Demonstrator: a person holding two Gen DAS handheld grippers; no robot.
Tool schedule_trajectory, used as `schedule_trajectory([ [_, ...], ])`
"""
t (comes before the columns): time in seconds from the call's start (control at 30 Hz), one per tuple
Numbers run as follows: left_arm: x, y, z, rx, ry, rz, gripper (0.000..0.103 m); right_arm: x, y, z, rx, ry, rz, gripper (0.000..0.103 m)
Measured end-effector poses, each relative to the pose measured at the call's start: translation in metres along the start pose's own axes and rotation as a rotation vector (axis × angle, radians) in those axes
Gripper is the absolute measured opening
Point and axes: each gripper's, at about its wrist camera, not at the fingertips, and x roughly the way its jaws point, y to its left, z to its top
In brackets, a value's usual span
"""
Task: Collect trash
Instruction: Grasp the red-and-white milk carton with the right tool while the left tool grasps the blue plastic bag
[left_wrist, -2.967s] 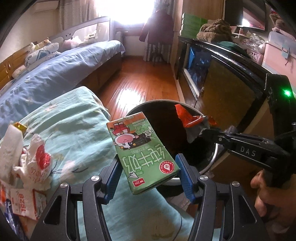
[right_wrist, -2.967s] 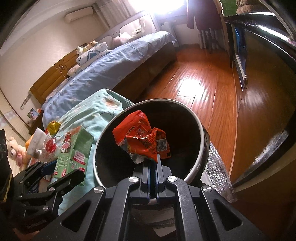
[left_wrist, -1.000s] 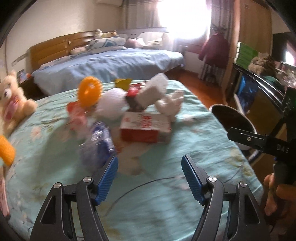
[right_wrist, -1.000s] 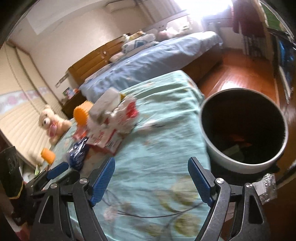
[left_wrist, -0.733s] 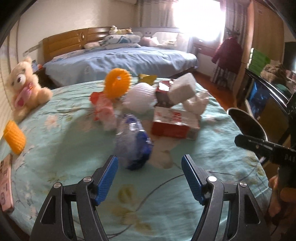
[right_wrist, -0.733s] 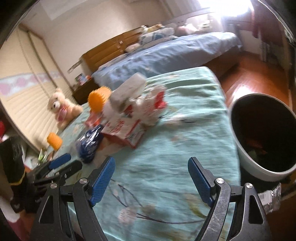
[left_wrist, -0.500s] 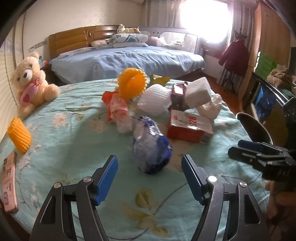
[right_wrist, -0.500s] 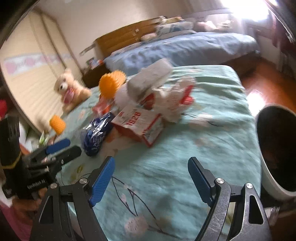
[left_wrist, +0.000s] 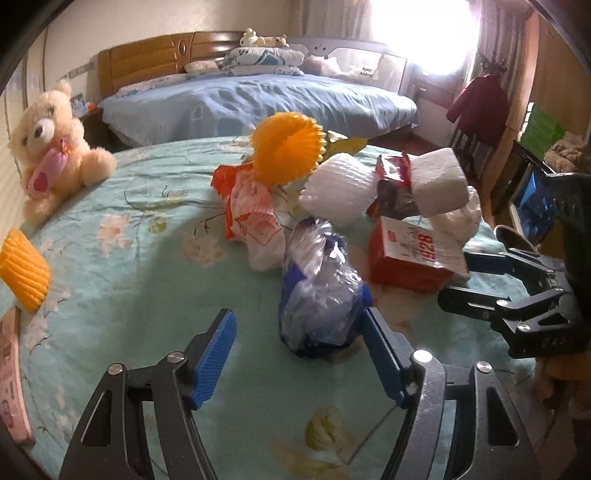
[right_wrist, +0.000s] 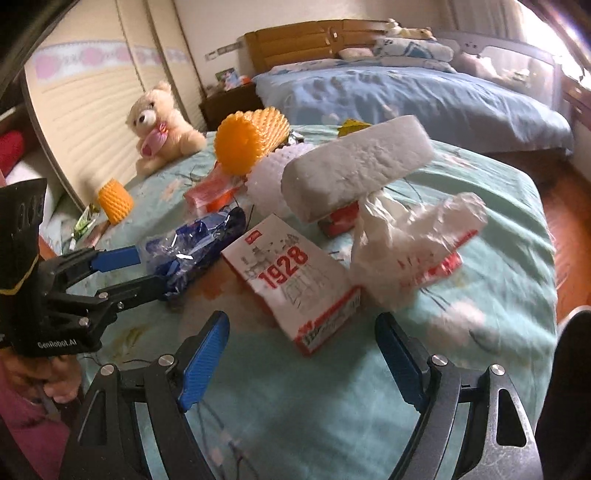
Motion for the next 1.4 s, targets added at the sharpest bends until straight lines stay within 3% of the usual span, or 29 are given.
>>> schedule_trajectory([
  [0.13, 0.011, 0.006, 0.003, -0.005, 0.025, -0.016, 0.050, 0.010, -0.004, 0.009, -0.011, 0.012, 0.012, 0.082],
  [0.37, 0.017, 0.002, 0.005, 0.029, 0.035, -0.039, 0.051, 0.018, -0.005, 0.019, -0.025, 0.003, 0.014, 0.081],
  [0.53, 0.020, 0.002, 0.007, 0.037, 0.036, -0.038, 0.051, 0.015, -0.001, 0.015, -0.029, 0.007, -0.013, 0.055],
  [0.63, 0.021, 0.004, 0.006, 0.028, 0.042, -0.043, 0.051, 0.009, 0.001, 0.006, -0.002, 0.008, -0.023, 0.054],
  [0.83, 0.011, 0.003, 0.003, 0.026, 0.003, 0.002, 0.067, -0.015, 0.001, -0.020, 0.081, -0.006, -0.049, 0.054],
  [1.0, 0.021, -0.004, 0.009, 0.031, -0.005, 0.009, 0.068, -0.022, -0.001, -0.024, 0.121, -0.026, -0.060, 0.059],
  [1.07, 0.025, -0.005, 0.011, 0.034, -0.010, 0.010, 0.064, -0.019, 0.001, -0.022, 0.124, -0.030, -0.069, 0.066],
  [1.1, 0.028, -0.004, 0.013, 0.027, -0.003, -0.007, 0.051, -0.017, 0.002, -0.021, 0.121, -0.032, -0.073, 0.066],
  [1.17, 0.032, -0.001, 0.014, 0.007, 0.010, -0.035, 0.048, -0.013, 0.004, -0.019, 0.117, -0.029, -0.076, 0.066],
  [1.23, 0.030, 0.001, 0.015, -0.001, 0.000, -0.043, 0.041, -0.011, 0.007, -0.017, 0.111, -0.031, -0.080, 0.064],
  [1.3, 0.027, 0.001, 0.013, 0.005, -0.008, -0.039, 0.039, -0.009, 0.010, -0.018, 0.112, -0.021, -0.082, 0.053],
  [1.4, 0.020, 0.000, 0.007, 0.010, -0.009, -0.046, 0.037, -0.015, 0.013, -0.024, 0.118, -0.030, -0.087, 0.052],
])
